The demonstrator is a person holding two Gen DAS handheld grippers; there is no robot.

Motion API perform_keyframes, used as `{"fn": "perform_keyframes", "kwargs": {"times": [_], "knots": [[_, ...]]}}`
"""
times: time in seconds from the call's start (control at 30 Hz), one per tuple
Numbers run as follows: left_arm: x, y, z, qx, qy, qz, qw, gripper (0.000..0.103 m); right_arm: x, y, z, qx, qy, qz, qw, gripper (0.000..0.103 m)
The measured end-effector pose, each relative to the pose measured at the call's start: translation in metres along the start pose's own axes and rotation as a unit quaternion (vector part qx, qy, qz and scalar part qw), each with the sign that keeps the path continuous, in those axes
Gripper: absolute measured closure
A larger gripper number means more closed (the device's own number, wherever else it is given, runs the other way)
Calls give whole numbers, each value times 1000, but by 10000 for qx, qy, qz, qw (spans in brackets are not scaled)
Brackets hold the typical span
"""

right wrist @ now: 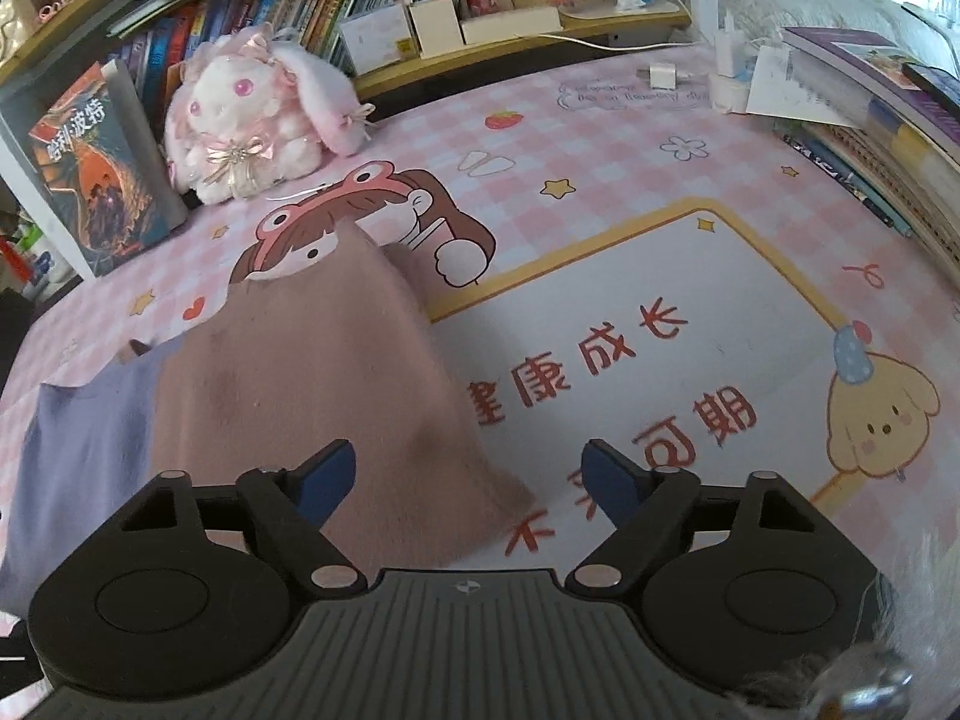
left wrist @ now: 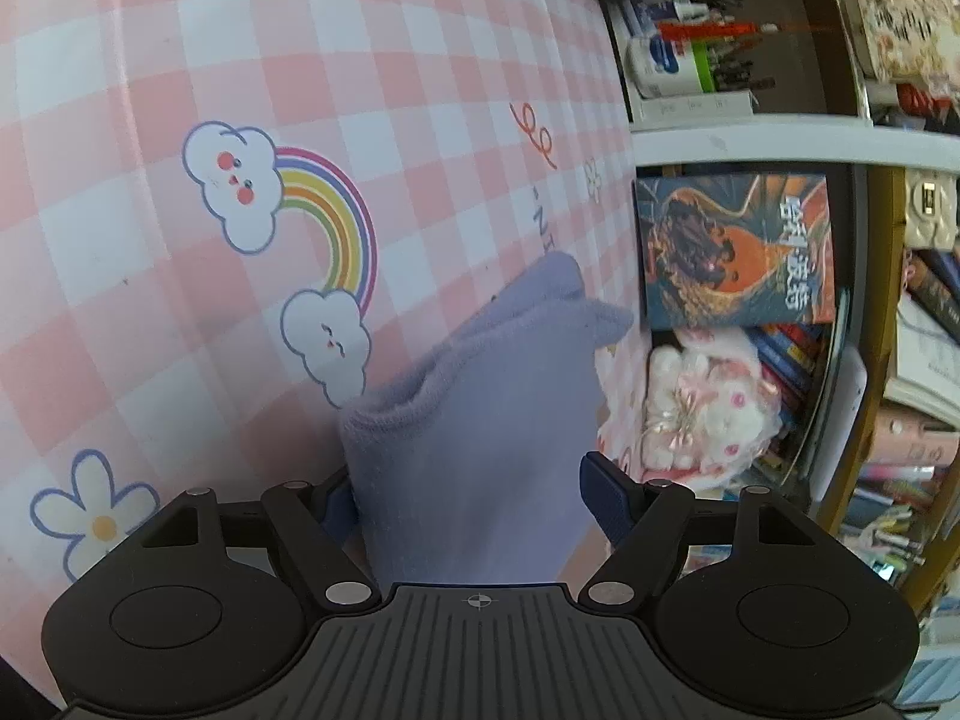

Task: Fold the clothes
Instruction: 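Grasp the lavender end with the left tool while the right tool grasps the mauve end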

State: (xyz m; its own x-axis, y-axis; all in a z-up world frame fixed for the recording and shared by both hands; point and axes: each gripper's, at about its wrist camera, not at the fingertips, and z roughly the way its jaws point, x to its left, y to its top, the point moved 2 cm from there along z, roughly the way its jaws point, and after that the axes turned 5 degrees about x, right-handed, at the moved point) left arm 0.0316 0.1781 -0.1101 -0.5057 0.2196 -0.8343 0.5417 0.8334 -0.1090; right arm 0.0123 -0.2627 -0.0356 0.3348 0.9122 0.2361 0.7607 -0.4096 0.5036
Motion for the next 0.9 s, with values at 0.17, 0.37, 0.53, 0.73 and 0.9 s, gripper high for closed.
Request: {"fn": "perform_keyframes", "kwargs": {"times": [0.17,0.37,0.53,0.73,0.9], "knots": [[6,3,-6,-213,-77,-154,9996,28,6,10,13,168,70,-125,9998,36],[8,1,-7,-586,-23,-103,9982,47,12,17,32,444,282,-374,9979,57],[10,-5,1,-948,97,-34,9954,77,9,21,43,649,725,-655,9931,69],[-5,-15,7,-1337,407,214,9899,89,0,29,49,837,1301,-1004,9829,72],[-65,-50,-1,-1488,217,2187,9641,90,-5,37,54,963,1619,-1256,9740,74]]}}
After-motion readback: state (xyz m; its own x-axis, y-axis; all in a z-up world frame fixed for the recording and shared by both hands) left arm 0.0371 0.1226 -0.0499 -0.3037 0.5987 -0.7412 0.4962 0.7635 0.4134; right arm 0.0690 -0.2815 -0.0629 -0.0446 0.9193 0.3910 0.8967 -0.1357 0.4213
